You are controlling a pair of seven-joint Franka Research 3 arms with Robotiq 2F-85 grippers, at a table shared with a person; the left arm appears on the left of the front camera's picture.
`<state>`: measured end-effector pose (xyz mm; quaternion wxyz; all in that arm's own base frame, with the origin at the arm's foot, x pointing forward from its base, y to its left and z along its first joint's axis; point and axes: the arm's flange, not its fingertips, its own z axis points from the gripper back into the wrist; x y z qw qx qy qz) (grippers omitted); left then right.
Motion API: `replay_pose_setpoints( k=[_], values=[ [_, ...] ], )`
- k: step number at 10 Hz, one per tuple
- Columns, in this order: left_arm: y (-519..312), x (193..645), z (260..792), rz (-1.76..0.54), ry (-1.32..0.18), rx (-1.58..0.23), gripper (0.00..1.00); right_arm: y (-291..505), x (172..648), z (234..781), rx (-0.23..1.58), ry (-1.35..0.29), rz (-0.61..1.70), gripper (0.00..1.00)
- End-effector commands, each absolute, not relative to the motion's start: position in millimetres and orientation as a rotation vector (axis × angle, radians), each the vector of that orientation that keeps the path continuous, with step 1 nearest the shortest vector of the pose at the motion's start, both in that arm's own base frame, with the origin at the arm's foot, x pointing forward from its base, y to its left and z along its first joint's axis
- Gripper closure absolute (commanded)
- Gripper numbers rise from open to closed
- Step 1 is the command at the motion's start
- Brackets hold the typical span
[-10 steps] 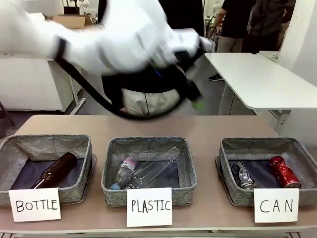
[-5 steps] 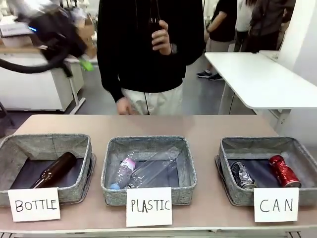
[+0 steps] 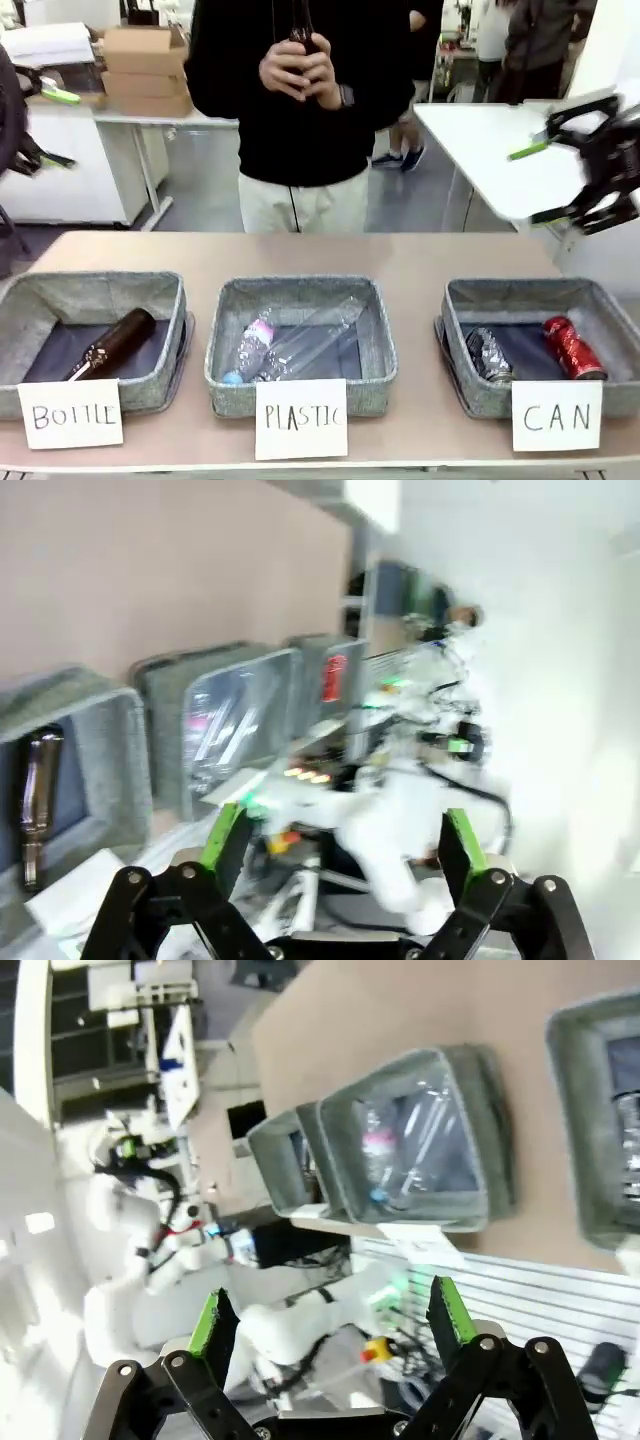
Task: Sort the can waste into the basket.
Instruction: Pick up the can waste from the table and place it in the right Fabric basket.
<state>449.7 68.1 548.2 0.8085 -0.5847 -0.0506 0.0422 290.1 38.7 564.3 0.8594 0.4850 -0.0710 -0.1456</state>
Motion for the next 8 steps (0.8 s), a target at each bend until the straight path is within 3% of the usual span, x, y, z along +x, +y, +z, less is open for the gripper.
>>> replay_pose_setpoints(
  k=[1,2,3,8],
  values=[
    [64,418,534,0.224,-0.184,-1.445,0.0,48,309,586,1.165,-0.027,-0.46,0.0],
    [65,411,531,0.186,-0.203,-1.463,0.0,46,314,593,1.196,0.008,-0.616,0.0],
    [73,438,534,0.166,-0.122,-1.358,0.0,48,303,565,1.072,-0.087,-0.369,0.0],
    [73,438,534,0.166,-0.122,-1.358,0.0,48,303,565,1.072,-0.087,-0.369,0.0]
  ],
)
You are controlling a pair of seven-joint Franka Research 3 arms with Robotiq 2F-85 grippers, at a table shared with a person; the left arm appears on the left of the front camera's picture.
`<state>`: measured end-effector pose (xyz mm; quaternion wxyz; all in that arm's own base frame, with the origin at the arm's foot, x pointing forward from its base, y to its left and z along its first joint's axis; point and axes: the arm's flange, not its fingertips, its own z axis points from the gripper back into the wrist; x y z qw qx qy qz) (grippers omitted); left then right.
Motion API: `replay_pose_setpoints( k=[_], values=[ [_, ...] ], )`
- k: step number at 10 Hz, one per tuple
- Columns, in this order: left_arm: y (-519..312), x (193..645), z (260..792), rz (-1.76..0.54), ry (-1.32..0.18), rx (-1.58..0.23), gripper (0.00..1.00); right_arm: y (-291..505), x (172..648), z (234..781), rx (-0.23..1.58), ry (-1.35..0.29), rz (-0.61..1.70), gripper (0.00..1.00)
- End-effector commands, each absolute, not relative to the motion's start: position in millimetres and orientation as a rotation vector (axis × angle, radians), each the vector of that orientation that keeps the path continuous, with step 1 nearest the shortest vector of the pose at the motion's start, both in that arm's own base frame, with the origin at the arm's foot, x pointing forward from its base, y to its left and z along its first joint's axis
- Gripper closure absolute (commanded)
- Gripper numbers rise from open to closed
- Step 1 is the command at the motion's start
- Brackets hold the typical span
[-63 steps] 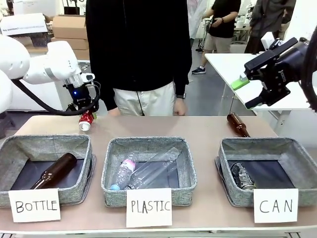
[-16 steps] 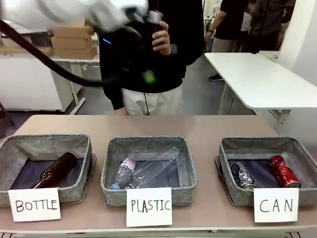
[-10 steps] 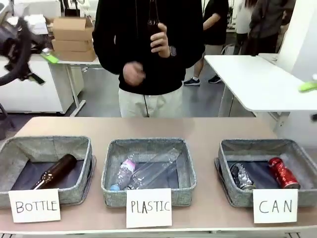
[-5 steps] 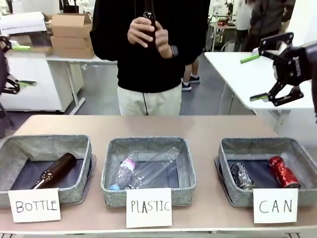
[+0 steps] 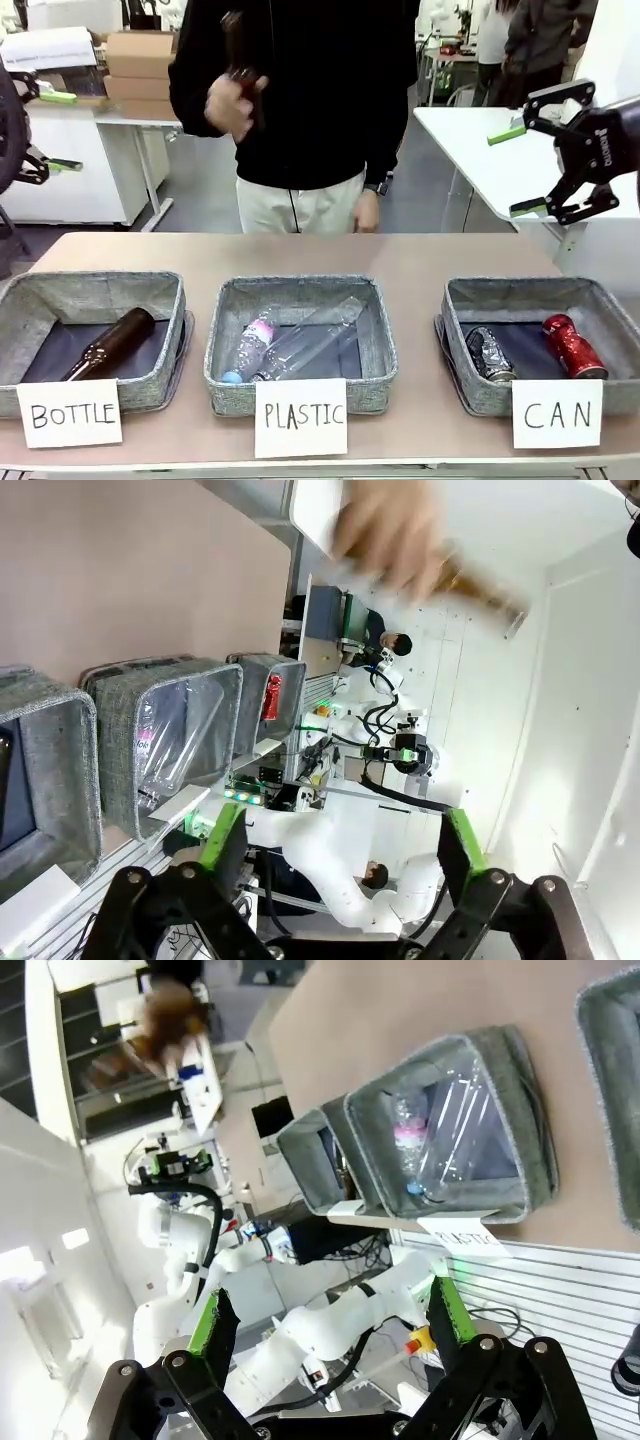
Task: Sort the can waste into the basket.
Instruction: Pick up the can waste from the table and place it in the right Fabric basket.
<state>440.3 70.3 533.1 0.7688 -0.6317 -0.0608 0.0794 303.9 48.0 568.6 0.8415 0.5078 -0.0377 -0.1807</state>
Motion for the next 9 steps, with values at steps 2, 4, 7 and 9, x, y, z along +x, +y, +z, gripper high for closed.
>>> replay_pose_setpoints(
  k=[2,4,7,9],
  values=[
    [73.4,438.4,534.4,0.166,-0.122,-1.358,0.0,47.9,302.9,565.0,1.072,-0.087,-0.369,0.0],
    [73.4,438.4,534.4,0.166,-0.122,-1.358,0.0,47.9,302.9,565.0,1.072,-0.087,-0.369,0.0],
    [73.4,438.4,534.4,0.166,-0.122,-1.358,0.0,47.9,302.9,565.0,1.072,-0.087,-0.369,0.0],
    [73.4,438.4,534.4,0.166,-0.122,-1.358,0.0,47.9,302.9,565.0,1.072,-0.087,-0.369,0.0]
  ],
)
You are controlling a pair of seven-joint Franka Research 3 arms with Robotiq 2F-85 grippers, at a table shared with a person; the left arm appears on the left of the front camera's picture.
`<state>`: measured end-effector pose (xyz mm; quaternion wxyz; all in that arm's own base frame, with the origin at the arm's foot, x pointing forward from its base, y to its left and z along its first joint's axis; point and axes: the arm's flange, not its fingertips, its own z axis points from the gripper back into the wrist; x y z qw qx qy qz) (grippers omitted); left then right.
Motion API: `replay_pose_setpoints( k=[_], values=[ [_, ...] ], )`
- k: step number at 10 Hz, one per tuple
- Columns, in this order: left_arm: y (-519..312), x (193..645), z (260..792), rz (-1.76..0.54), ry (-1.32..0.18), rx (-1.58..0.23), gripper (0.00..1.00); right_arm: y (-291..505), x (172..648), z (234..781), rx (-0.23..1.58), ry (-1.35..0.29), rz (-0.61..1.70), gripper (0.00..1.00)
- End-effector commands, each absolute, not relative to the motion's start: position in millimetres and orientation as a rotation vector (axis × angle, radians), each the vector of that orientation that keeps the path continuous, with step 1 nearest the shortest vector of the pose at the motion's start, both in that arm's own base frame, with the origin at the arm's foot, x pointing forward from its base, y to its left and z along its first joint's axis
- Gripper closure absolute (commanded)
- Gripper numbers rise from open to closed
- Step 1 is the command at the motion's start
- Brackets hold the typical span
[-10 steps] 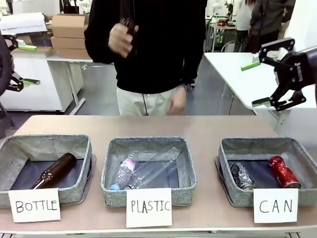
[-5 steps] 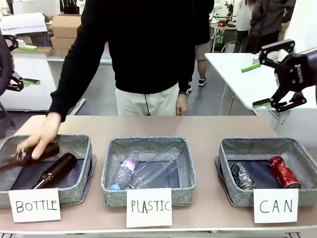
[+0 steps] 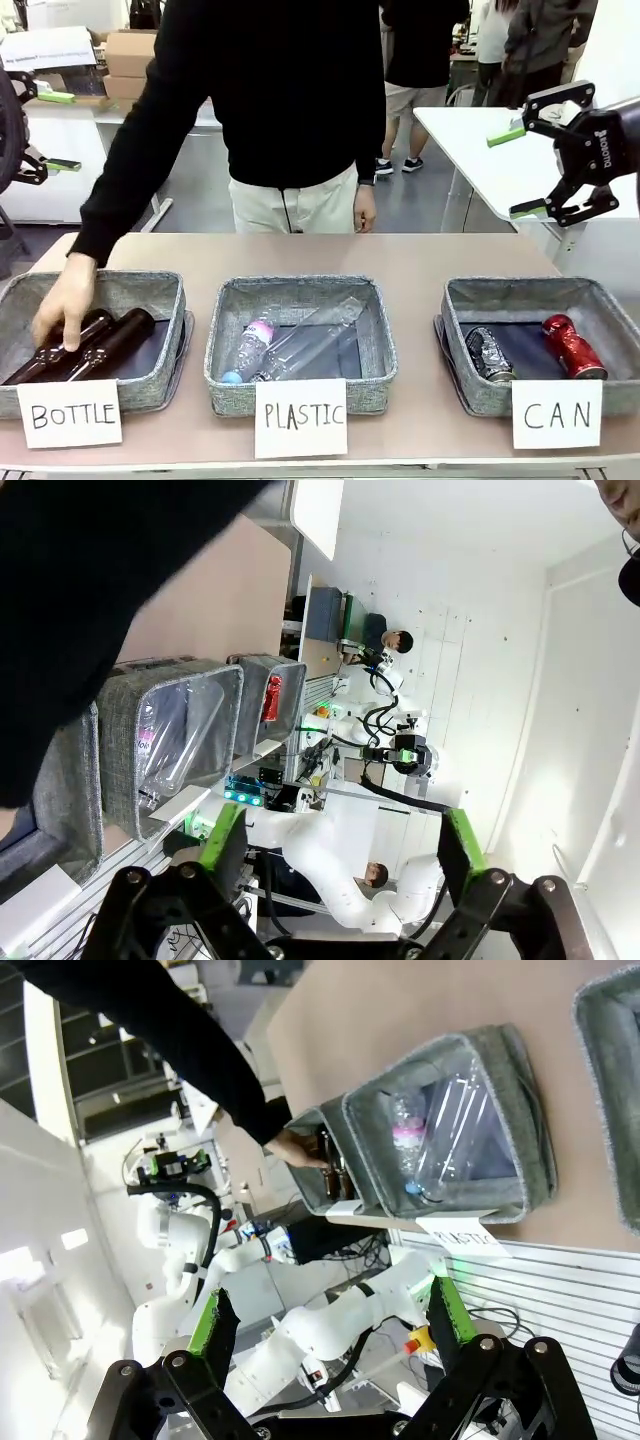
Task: Sort the can waste into the basket.
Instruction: Pick up the can waste from the table and place it in the right Fabric basket.
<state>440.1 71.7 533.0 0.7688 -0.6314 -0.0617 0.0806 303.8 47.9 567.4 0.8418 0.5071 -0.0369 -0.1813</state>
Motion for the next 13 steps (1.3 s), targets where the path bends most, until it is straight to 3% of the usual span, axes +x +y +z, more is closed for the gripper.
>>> replay_pose_setpoints(
  k=[1,13],
  values=[
    [73.4,438.4,534.4,0.166,-0.122,-1.358,0.0,47.9,302.9,565.0,1.072,-0.087,-0.369,0.0],
    [73.4,438.4,534.4,0.166,-0.122,-1.358,0.0,47.9,302.9,565.0,1.072,-0.087,-0.369,0.0]
  ],
)
